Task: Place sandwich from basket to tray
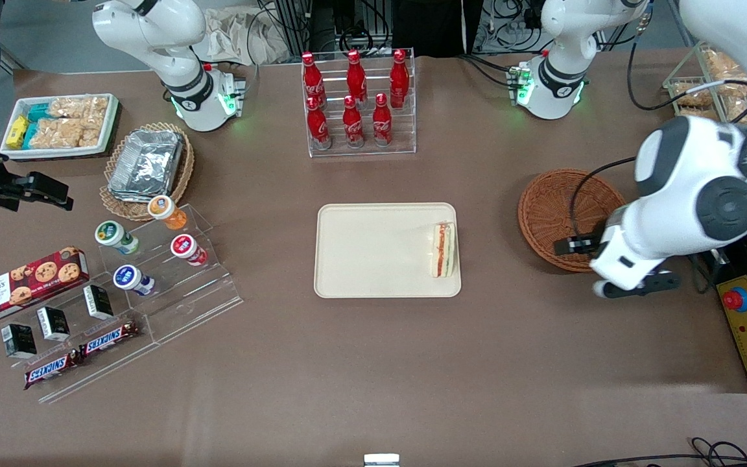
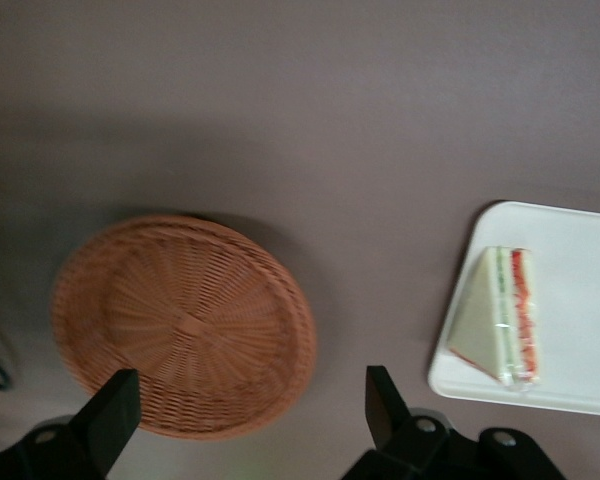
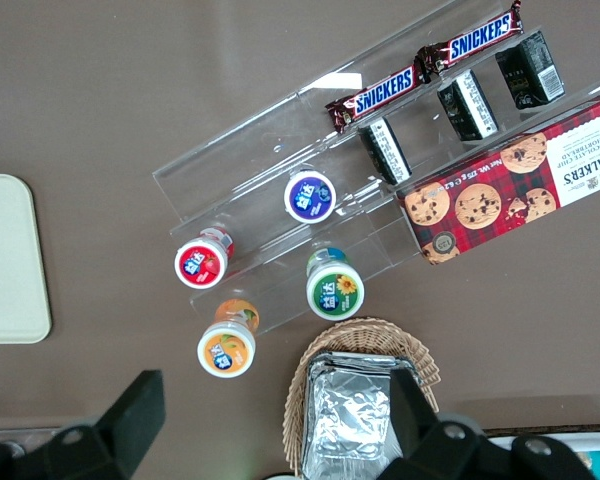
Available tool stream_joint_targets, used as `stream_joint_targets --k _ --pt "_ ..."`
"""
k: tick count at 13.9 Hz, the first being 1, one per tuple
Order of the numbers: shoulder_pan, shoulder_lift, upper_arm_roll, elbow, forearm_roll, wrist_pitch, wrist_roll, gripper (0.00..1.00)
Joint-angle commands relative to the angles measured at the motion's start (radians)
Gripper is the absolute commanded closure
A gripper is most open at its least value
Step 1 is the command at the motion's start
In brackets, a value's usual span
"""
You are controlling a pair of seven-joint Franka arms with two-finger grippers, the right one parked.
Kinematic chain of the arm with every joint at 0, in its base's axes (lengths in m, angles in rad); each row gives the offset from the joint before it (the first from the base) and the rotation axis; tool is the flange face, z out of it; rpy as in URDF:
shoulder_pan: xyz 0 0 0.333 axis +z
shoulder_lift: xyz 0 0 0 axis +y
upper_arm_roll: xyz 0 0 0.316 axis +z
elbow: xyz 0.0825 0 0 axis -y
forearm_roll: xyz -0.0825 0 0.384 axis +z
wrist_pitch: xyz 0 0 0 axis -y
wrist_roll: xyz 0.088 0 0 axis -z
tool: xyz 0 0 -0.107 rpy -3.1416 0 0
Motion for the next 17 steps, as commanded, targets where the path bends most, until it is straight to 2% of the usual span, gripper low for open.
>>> stream_joint_targets --k 1,7,10,17 --pt "0.055 -0.072 -0.009 -0.025 0.023 -0.005 0.122 0.00" --pt "0.175 -0.138 -0.009 0.044 0.017 -0.044 0.351 0.00" --pt "0.190 -0.128 -0.009 0.156 0.004 -0.135 0.383 0.00" --pt "0.189 -0.130 -0.013 0.176 0.000 -0.149 0.377 0.00"
